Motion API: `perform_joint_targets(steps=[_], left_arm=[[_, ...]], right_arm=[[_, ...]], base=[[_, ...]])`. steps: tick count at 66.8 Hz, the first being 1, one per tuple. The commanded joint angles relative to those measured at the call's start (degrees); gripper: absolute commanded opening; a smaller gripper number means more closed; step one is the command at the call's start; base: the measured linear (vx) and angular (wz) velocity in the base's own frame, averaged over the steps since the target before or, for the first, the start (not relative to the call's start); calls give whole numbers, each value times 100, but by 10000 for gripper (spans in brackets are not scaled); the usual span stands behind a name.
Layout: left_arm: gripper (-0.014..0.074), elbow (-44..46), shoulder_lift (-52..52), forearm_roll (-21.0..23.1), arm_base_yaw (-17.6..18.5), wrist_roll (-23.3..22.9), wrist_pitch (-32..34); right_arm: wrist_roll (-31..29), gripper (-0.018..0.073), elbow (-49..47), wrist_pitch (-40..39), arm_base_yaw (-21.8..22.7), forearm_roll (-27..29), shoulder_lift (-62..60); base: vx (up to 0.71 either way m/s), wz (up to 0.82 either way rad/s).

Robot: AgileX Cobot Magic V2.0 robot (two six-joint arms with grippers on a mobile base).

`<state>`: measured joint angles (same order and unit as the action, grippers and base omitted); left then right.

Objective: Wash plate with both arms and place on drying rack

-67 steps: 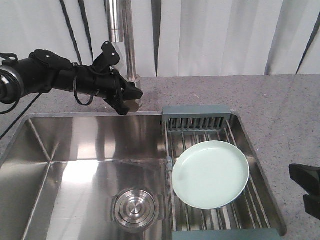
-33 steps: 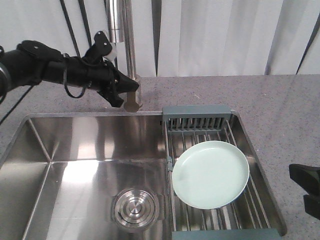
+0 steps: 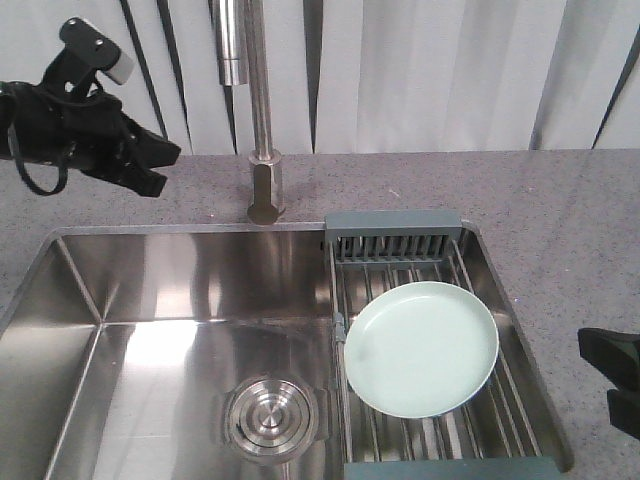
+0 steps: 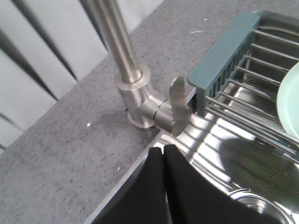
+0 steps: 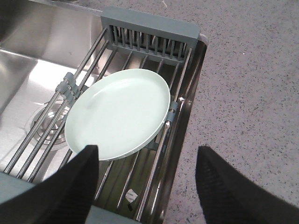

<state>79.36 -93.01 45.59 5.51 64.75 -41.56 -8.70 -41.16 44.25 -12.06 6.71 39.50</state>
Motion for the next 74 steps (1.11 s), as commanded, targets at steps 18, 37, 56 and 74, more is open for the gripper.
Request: perform_joint_targets(steps=[18,37,56,74], left_arm=[[-8,-1175,1809,-2565,-6,-3520,566],[-8,-1960,3063,-4233,-6,-5804,444],[-8,-3092,4277,-4211,-6,-6149,444],[-7,-3938,5360,-4211,-6,-6340,639]], right_arm=[[-32,435,-139,-334,27,-2,-4],[-32,435,-139,-334,27,-2,-4],[-32,435,-139,-334,27,-2,-4],[-32,435,-139,-335,27,-2,-4]], base=[[0,0],[0,0],[0,0],[0,0]])
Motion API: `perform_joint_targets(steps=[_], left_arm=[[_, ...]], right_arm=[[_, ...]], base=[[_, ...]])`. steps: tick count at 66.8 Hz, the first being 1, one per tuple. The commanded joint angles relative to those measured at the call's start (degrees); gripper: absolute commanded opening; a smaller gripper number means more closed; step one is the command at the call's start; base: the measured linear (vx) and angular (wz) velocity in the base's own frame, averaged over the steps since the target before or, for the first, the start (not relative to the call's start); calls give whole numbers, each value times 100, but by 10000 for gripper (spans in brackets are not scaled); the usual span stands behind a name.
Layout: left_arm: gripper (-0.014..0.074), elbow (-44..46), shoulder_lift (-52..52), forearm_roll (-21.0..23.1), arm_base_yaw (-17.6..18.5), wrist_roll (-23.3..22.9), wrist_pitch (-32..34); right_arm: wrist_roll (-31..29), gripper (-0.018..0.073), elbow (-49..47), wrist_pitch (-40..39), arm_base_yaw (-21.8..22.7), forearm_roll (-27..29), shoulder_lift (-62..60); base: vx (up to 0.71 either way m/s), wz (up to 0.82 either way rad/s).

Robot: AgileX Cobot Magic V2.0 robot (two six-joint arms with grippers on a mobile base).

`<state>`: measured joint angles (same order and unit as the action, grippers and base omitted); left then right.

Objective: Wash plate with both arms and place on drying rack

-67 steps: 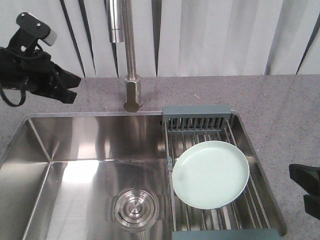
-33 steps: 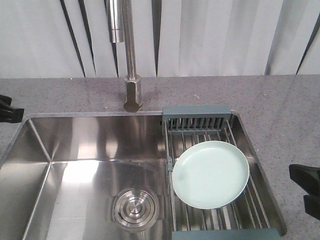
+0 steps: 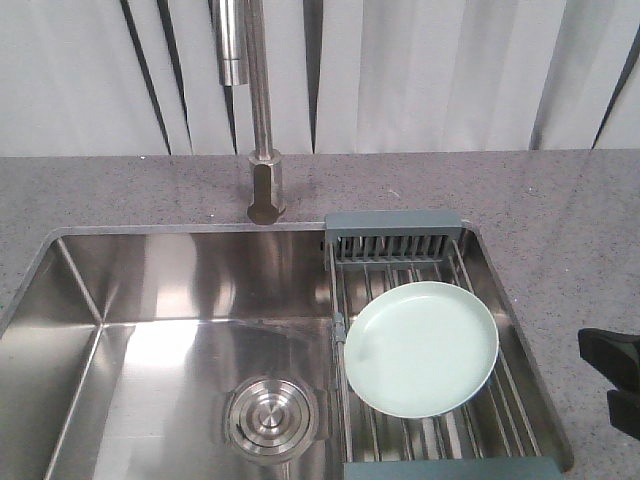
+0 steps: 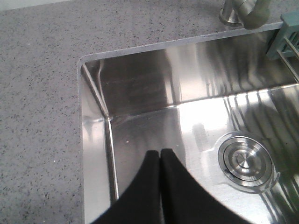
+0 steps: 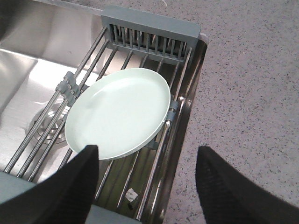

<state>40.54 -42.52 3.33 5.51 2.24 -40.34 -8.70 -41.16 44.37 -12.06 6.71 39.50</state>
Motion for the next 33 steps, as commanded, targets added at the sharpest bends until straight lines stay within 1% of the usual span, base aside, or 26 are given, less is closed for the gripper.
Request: perform_joint_targets(steps=[1,7,15,33], left_arm=[[-6,-88,356,15,-6,-89,550],[-6,-205,584,15,-6,-83,681],[-6,-206,691,28,-6,-83,535],[-6,-206,689,28,-6,-83,535]], right_arm=[[-32,435,-139,-347,27,-2,-4],[-32,435,-139,-347,27,-2,-4],[-32,435,-139,-347,27,-2,-4],[-32,435,-139,-347,27,-2,-4]], base=[[0,0],[0,0],[0,0],[0,0]])
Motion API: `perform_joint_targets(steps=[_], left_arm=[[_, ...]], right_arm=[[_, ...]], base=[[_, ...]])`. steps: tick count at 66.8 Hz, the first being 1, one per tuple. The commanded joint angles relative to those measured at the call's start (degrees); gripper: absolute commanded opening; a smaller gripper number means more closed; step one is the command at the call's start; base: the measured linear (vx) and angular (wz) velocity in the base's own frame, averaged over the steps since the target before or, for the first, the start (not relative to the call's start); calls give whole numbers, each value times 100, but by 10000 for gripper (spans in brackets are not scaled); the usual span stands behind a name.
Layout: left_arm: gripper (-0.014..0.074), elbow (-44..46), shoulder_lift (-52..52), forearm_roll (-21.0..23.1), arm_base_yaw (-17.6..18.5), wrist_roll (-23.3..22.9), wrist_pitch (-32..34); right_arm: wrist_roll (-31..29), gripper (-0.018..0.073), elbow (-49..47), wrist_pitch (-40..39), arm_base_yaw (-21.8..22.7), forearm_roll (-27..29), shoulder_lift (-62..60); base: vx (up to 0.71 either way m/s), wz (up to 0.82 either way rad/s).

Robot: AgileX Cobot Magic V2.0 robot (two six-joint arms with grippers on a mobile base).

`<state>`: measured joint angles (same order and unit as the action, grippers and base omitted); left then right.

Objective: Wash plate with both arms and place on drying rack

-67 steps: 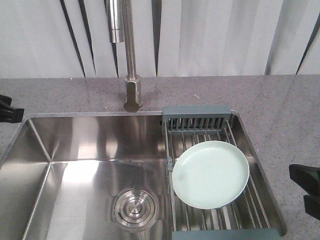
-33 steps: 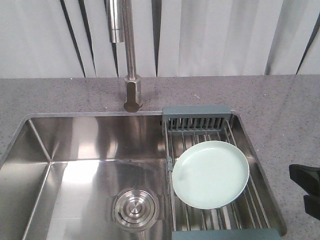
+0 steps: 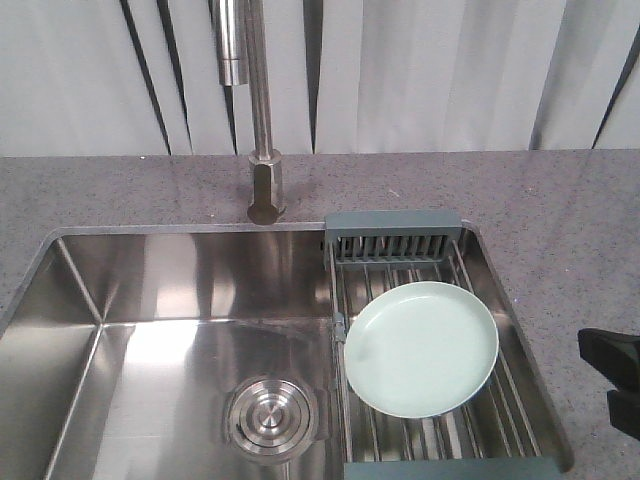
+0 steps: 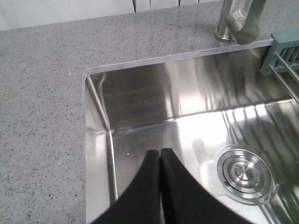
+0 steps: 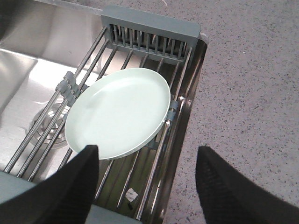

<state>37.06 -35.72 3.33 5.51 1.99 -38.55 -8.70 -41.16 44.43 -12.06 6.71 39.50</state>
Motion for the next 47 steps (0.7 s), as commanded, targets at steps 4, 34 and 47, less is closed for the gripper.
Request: perform_joint_targets(steps=[4,34,47], left_arm=[[-6,141,8,28,-6,-58,356],[-6,-1904,2235,-690,-587,-603,1952],[-6,-2862,2781,-690,-587,-825,2750]], right_arm=[[-32,435,-139,-353,27,-2,-4],[-32,435,-139,-353,27,-2,-4],[-32,435,-139,-269,27,-2,-4]], base=[[0,0],[0,0],[0,0]])
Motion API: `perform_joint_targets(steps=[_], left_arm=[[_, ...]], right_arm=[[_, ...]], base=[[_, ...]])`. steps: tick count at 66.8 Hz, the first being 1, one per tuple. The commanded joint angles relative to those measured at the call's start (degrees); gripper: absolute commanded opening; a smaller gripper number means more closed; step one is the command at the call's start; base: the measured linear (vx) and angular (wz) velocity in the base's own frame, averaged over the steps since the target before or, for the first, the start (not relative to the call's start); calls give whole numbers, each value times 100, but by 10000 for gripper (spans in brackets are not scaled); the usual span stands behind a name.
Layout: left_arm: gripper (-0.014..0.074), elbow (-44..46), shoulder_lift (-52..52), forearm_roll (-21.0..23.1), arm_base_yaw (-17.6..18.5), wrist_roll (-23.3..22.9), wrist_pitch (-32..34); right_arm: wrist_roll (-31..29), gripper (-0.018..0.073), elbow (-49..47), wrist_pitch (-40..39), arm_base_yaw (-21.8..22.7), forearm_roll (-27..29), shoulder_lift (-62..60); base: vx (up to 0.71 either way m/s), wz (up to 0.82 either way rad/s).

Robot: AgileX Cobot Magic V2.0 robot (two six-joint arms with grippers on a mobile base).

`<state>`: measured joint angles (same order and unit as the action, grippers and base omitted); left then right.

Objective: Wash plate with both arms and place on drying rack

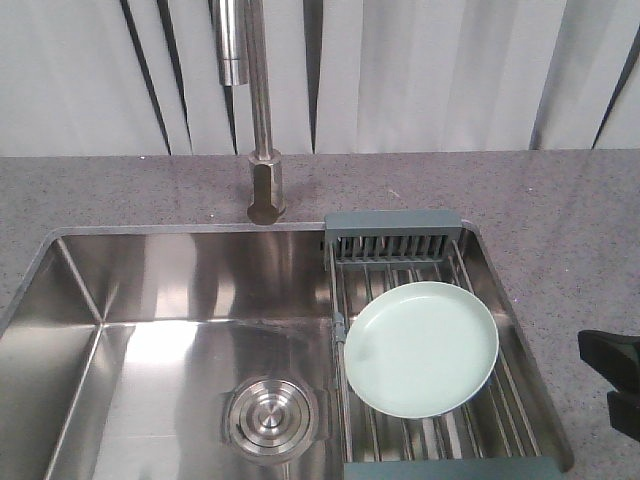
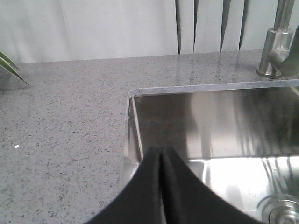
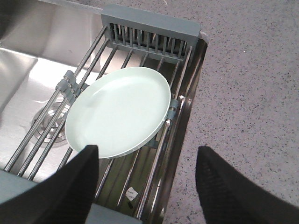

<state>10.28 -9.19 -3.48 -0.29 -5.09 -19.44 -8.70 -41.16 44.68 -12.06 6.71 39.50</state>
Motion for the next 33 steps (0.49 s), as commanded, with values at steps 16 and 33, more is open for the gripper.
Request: perform_joint_targets(steps=[16,33], left_arm=[[-6,-985,973,-4,-7,-100,1661],[-6,-1039,1095,186,-426,-100,1686]], right_arm=[[-32,435,-139,-294,27,-2,-4],[-32,435,-139,-279,27,-2,-8]], base=[[0,0],[0,0]])
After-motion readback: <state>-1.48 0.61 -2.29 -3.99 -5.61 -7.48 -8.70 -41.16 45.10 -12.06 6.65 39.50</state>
